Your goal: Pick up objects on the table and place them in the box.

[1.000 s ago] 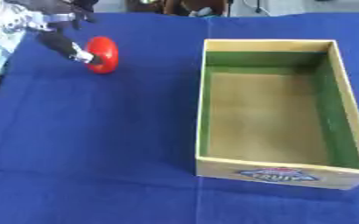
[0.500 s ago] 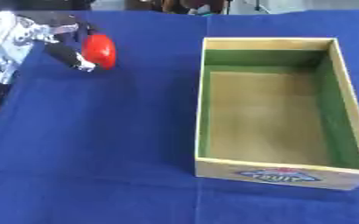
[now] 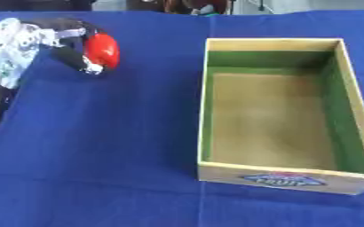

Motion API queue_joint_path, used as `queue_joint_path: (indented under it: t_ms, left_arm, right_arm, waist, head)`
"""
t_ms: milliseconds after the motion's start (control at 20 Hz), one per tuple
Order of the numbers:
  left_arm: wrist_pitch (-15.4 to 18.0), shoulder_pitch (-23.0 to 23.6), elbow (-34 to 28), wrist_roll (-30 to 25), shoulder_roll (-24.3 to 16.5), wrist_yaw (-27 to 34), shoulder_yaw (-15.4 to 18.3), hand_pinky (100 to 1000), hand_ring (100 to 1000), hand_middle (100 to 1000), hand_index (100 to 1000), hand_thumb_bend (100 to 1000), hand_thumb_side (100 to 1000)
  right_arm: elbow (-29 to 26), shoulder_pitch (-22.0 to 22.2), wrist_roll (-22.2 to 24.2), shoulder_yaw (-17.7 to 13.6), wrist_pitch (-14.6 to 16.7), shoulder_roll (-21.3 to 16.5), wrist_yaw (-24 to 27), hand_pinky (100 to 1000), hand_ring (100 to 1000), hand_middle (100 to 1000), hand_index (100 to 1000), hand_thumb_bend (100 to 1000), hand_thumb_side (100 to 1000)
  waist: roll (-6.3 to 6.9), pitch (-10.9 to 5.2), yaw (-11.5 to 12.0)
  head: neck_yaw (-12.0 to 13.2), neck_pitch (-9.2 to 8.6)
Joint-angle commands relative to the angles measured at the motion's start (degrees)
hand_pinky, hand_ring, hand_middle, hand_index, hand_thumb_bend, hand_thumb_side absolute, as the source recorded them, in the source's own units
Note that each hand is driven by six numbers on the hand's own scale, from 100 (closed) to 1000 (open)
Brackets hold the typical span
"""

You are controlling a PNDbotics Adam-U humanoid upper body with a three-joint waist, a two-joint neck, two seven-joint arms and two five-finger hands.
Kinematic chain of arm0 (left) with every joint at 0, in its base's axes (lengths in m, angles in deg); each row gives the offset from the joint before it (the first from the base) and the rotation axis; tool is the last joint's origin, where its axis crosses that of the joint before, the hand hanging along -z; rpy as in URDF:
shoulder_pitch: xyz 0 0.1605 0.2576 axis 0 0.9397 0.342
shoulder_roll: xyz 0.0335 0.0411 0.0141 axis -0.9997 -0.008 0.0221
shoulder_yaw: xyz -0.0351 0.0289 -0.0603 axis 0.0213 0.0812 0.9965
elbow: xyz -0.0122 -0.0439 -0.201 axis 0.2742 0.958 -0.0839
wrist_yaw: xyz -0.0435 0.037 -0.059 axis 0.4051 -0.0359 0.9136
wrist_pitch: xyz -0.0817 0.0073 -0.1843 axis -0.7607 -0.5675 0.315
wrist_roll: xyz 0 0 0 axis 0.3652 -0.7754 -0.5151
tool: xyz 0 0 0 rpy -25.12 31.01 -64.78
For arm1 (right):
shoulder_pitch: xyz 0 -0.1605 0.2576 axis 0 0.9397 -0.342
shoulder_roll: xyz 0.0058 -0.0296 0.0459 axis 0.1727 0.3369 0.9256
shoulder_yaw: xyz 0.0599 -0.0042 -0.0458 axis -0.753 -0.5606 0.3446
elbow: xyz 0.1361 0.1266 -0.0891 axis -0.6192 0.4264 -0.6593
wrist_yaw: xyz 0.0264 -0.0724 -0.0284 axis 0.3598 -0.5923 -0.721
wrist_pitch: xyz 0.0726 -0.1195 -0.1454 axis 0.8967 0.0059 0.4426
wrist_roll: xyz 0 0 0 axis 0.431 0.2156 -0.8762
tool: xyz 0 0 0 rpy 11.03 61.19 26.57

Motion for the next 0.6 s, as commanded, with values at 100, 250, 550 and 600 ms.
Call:
queue_joint_path:
  t_ms: [100,250,550,600]
  left_arm:
    - [0.0,-1.4,-0.9,1.1,-1.1,0.6,0.6,541,754,890,1000,558,648]
    - [-0.6,-1.6,-0.8,1.7,-1.1,0.1,0.8,528,744,865,1000,556,647]
    - [-1.0,-1.5,-0.4,2.3,-1.0,-1.2,0.6,420,648,812,989,524,627]
    - [-1.1,-1.5,-0.3,2.3,-1.0,-1.3,0.6,399,630,801,982,506,620]
  right_arm:
    - [-0.8,-0.5,0.1,-0.3,-0.5,-1.0,0.4,763,742,772,759,100,928]
    - [-0.8,-0.5,0.3,-0.2,-0.5,-1.0,0.5,763,742,773,760,100,926]
    - [-0.8,-0.6,0.5,-0.1,-0.4,-1.0,0.6,763,742,772,757,100,926]
    - [-0.8,-0.6,0.4,-0.1,-0.3,-1.0,0.6,763,742,772,757,100,926]
  waist:
    - [-0.25,-1.30,0.1]
    - [-0.32,-1.30,0.2]
    - [-0.38,-1.29,0.3]
    - [-0.40,-1.27,0.3]
  head:
    - [0.1,-0.68]
    - [0.1,-0.65]
    - [0.2,-0.81]
    - [0.2,-0.81]
